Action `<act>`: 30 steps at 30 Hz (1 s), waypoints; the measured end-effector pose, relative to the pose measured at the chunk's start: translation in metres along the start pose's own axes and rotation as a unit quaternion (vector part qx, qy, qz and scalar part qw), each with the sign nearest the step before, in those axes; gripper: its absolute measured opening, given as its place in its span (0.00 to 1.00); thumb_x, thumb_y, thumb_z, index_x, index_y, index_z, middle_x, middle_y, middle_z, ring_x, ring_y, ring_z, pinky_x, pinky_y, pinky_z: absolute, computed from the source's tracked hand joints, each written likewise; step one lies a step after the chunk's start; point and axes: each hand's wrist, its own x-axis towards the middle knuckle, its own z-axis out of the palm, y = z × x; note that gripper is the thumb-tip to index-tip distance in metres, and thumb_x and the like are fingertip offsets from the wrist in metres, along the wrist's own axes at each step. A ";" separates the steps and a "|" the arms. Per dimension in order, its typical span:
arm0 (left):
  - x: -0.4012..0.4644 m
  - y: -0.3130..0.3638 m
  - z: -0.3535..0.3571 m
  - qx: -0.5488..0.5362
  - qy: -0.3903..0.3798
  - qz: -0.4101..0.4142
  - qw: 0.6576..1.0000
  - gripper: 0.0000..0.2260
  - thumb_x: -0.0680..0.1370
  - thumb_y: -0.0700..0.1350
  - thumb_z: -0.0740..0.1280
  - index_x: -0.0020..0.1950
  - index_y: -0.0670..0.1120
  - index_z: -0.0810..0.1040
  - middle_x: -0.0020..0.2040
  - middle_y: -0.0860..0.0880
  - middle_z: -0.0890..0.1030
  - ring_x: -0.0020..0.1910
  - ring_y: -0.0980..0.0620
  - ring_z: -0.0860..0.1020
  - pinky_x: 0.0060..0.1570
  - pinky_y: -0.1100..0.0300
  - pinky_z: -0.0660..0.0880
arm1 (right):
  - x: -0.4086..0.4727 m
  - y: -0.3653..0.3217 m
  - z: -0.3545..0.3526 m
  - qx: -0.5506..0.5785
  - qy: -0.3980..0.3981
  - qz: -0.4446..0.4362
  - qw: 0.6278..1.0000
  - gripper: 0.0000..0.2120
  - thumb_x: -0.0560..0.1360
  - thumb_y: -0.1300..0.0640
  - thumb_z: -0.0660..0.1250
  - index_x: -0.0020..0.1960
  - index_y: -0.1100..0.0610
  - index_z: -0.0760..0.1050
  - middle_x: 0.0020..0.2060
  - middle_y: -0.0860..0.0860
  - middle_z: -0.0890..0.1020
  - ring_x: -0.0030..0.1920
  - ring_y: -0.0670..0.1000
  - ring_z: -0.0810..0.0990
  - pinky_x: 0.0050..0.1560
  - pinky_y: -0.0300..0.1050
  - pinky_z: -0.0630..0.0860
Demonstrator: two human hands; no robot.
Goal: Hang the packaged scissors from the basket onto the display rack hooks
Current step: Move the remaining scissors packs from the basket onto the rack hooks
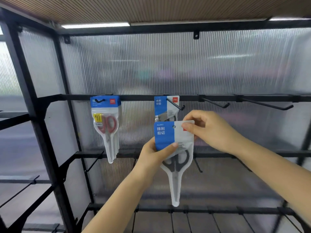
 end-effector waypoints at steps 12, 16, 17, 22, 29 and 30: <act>-0.006 -0.008 0.002 0.038 -0.028 0.022 0.999 0.06 0.75 0.36 0.68 0.45 0.47 0.80 0.41 0.53 0.83 0.42 0.57 0.81 0.41 0.64 0.76 | 0.013 -0.007 -0.027 0.070 0.073 -0.019 0.995 0.08 0.76 0.60 0.65 0.40 0.50 0.76 0.36 0.46 0.82 0.37 0.43 0.80 0.34 0.38 0.79; -0.003 -0.013 0.002 0.031 -0.014 0.008 0.999 0.04 0.75 0.37 0.68 0.45 0.46 0.81 0.41 0.51 0.84 0.42 0.54 0.81 0.43 0.59 0.79 | 0.015 -0.002 -0.026 0.073 0.088 0.006 0.993 0.06 0.77 0.60 0.64 0.41 0.53 0.76 0.40 0.51 0.82 0.40 0.49 0.81 0.36 0.42 0.79; -0.003 -0.014 0.002 0.029 -0.015 0.005 0.999 0.04 0.75 0.37 0.68 0.46 0.45 0.81 0.42 0.50 0.84 0.42 0.53 0.82 0.44 0.57 0.79 | 0.016 -0.001 -0.026 0.074 0.089 0.012 0.993 0.06 0.77 0.60 0.64 0.41 0.53 0.76 0.40 0.51 0.82 0.40 0.50 0.81 0.36 0.42 0.79; -0.001 -0.020 0.002 0.008 -0.011 -0.015 1.000 0.04 0.76 0.41 0.66 0.47 0.45 0.81 0.43 0.49 0.83 0.45 0.50 0.82 0.50 0.52 0.80 | 0.020 0.005 -0.020 0.055 0.101 0.026 0.993 0.07 0.76 0.58 0.65 0.40 0.52 0.76 0.39 0.51 0.82 0.41 0.52 0.81 0.35 0.42 0.79; 0.022 -0.030 -0.001 -0.005 0.043 -0.028 0.999 0.06 0.78 0.42 0.65 0.45 0.43 0.81 0.44 0.46 0.83 0.47 0.47 0.81 0.54 0.51 0.78 | 0.043 0.028 0.000 0.013 0.155 0.020 0.988 0.01 0.76 0.59 0.66 0.46 0.55 0.76 0.40 0.45 0.79 0.41 0.47 0.79 0.41 0.44 0.77; 0.029 -0.032 -0.002 0.000 0.058 -0.030 0.998 0.06 0.78 0.42 0.65 0.44 0.43 0.80 0.43 0.45 0.82 0.47 0.46 0.81 0.54 0.50 0.78 | 0.048 0.033 0.003 0.010 0.169 0.018 0.985 0.01 0.76 0.59 0.66 0.47 0.55 0.76 0.39 0.45 0.78 0.39 0.44 0.77 0.40 0.40 0.76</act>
